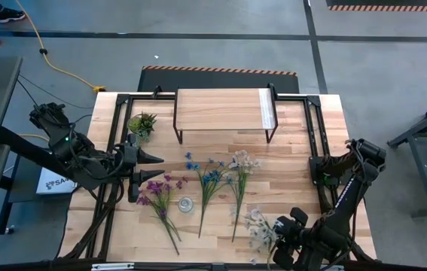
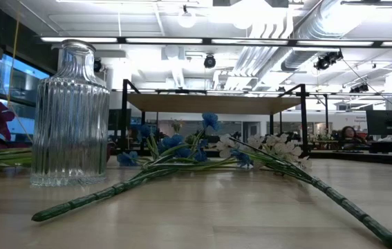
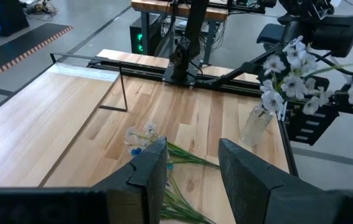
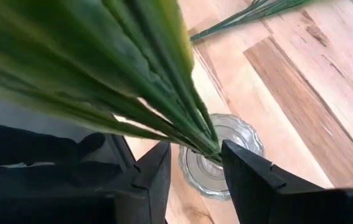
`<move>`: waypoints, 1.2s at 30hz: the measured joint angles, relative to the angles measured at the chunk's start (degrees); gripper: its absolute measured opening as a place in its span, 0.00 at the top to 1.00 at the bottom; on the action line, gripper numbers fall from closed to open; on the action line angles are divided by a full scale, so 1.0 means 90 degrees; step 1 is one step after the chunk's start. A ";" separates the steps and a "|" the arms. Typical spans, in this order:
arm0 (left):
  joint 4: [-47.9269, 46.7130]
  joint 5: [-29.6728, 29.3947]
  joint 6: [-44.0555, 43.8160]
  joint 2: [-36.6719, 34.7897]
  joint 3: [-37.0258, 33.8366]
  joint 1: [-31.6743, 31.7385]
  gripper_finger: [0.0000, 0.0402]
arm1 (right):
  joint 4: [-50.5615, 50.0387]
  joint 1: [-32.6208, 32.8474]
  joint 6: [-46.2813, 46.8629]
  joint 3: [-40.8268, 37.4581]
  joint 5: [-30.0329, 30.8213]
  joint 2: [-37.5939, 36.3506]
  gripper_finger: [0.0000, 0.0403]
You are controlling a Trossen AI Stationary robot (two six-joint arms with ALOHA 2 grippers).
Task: Pick and place flowers into a vace then onto a shelf
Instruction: Put the left white flowers into the right transparent vase
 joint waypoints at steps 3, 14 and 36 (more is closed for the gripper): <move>-0.0002 0.0000 0.0019 0.0001 0.0000 -0.0002 0.55 | 0.0000 0.0000 0.0039 0.0000 -0.0073 0.0000 0.67; 0.0001 0.0000 0.0016 0.0000 0.0000 0.0000 0.55 | -0.0030 0.0000 0.0160 0.0000 -0.0154 -0.0005 0.67; -0.0002 0.0000 0.0017 -0.0001 0.0000 0.0000 0.55 | -0.0474 0.0005 0.0185 0.0000 -0.0528 -0.0761 0.67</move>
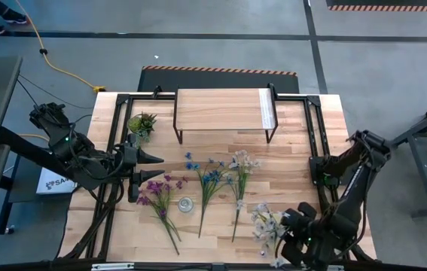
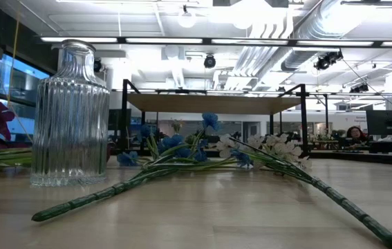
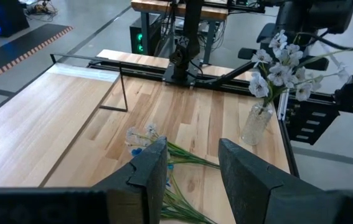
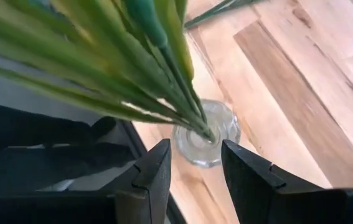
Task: Pick and place flowers into a vace then onto a shelf
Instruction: Put the left white flowers into the right transparent vase, then adjust the right transparent vase
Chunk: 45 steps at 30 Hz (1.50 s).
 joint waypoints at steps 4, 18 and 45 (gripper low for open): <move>0.0000 0.0000 0.0076 0.0001 0.0000 -0.0001 0.55 | 0.0000 0.0005 0.0001 0.0000 -0.0060 -0.0120 0.67; 0.0015 0.0000 0.0084 0.0002 0.0000 -0.0001 0.55 | -0.0314 0.0580 0.0861 0.0000 -0.0892 -0.0123 0.67; 0.0019 0.0000 0.0094 0.0002 0.0000 -0.0002 0.55 | -0.0248 0.0972 0.1414 -0.0009 -0.1482 -0.0109 0.67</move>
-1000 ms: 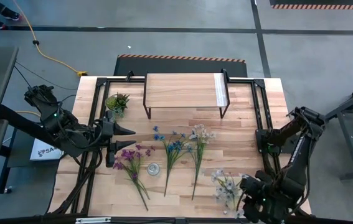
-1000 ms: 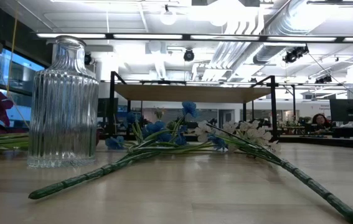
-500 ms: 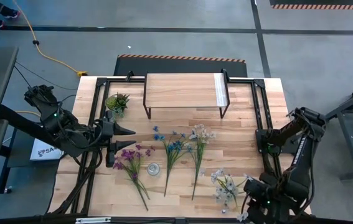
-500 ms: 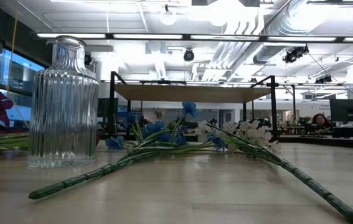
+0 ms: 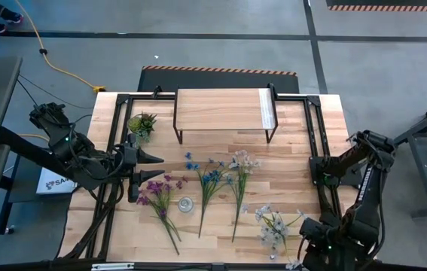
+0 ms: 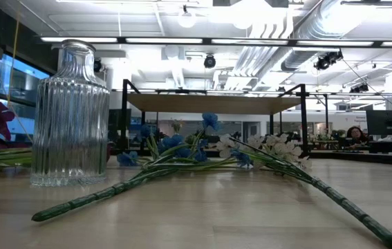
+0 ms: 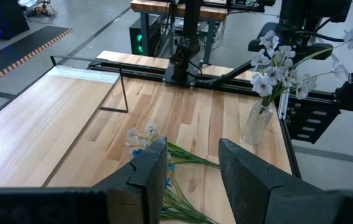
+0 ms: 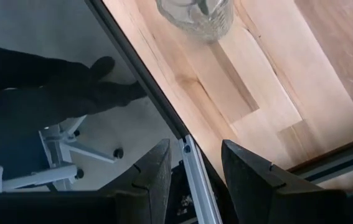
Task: Pick and place flowers into a vace then onto a shelf
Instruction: Adjust the right transparent vase
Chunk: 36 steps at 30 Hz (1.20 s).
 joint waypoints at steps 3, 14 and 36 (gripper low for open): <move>0.0000 0.0000 0.0000 0.0000 0.0000 0.0000 0.55 | 0.0008 0.0032 0.0084 -0.0003 -0.0212 0.0000 0.67; -0.0005 0.0000 0.0014 0.0002 0.0000 0.0002 0.55 | 0.0224 0.0255 0.0291 -0.0003 -0.0331 0.0360 0.67; -0.0007 -0.0053 0.0070 0.0002 0.0000 0.0001 0.55 | 0.0651 0.0275 0.0309 -0.0003 -0.0944 0.1263 0.67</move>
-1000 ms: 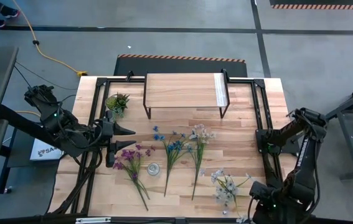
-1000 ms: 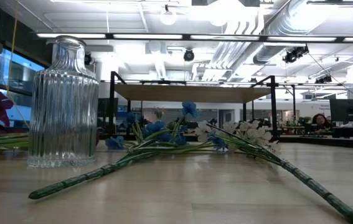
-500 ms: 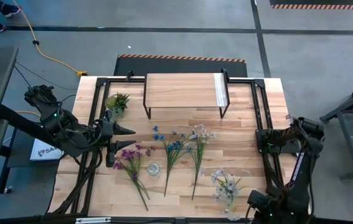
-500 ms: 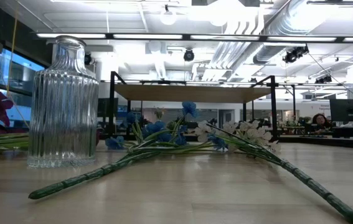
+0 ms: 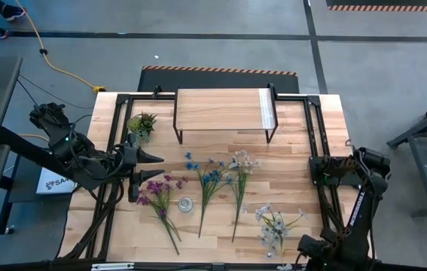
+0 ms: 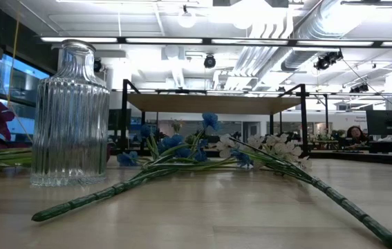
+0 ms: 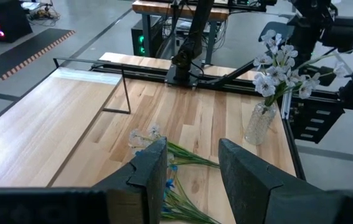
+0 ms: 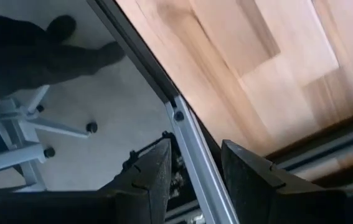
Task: Pick and place flowers into a vace then onto a shelf
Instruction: Adjust the right transparent vase
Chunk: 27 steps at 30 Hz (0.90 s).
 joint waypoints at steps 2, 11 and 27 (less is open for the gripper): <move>0.0000 0.0009 -0.0042 0.0000 0.0000 0.0002 0.55 | -0.0050 -0.0021 -0.0036 0.0000 0.0132 0.0000 0.67; 0.0001 0.0051 -0.0049 0.0000 0.0000 0.0000 0.55 | -0.0092 -0.0042 -0.0545 0.0000 0.0307 0.0000 0.67; 0.0005 0.0055 -0.0056 0.0000 0.0000 0.0002 0.55 | 0.0128 -0.0470 -0.0579 0.0000 0.1248 0.0024 0.67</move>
